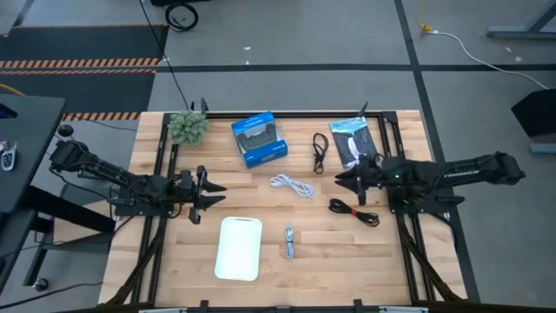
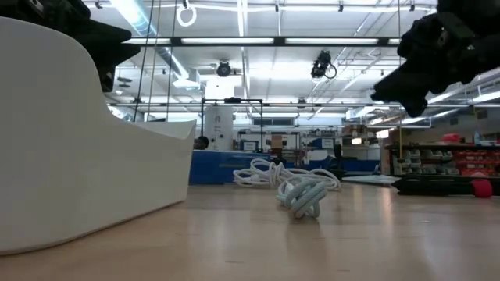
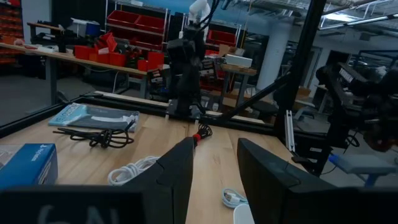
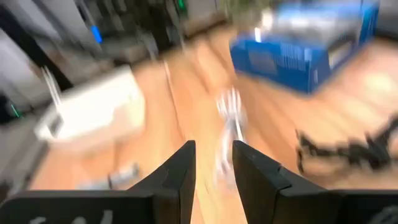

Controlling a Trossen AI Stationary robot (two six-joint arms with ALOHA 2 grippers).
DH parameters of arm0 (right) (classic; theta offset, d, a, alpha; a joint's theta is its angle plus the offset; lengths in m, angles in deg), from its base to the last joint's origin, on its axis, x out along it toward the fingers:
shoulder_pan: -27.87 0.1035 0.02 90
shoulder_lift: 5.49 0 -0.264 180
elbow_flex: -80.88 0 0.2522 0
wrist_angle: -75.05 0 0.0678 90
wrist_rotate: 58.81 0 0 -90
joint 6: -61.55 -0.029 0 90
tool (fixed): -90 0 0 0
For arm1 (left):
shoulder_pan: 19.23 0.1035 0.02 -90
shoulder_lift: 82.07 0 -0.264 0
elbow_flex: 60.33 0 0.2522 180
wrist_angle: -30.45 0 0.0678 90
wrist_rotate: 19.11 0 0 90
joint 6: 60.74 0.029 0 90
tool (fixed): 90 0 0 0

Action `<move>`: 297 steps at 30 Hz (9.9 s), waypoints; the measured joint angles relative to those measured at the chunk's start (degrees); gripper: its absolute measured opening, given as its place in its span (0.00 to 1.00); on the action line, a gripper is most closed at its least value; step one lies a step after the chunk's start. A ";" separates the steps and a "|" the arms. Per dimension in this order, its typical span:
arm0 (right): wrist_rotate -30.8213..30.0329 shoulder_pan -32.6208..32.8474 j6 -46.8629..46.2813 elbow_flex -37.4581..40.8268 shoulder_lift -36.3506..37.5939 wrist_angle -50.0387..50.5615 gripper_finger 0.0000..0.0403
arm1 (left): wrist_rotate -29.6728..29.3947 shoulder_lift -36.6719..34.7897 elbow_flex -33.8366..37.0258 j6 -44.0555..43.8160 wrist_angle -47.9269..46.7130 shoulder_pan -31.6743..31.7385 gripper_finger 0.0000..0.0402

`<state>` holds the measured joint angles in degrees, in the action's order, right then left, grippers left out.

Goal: Pick and place USB-C Cables
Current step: Put the bottom black charger cable into the white bin, then put the blue charger cable into the white bin

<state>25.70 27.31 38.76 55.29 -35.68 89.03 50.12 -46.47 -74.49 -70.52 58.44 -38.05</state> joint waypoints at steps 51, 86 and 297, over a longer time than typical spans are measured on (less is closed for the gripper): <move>6.84 14.08 -6.14 -34.09 -63.01 54.11 0.52 | 0.02 0.01 -0.01 0.00 -0.03 -0.01 0.33; -3.44 23.16 24.50 -52.98 -62.50 15.39 0.19 | 0.00 0.01 0.01 0.00 -0.01 -0.01 0.33; -6.11 22.06 41.95 -56.81 -89.72 -43.00 0.12 | 0.02 -0.01 0.01 0.00 -0.01 -0.01 0.33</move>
<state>19.59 49.38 80.71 -1.52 -125.40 46.02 50.13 -46.48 -74.48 -70.52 58.43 -38.06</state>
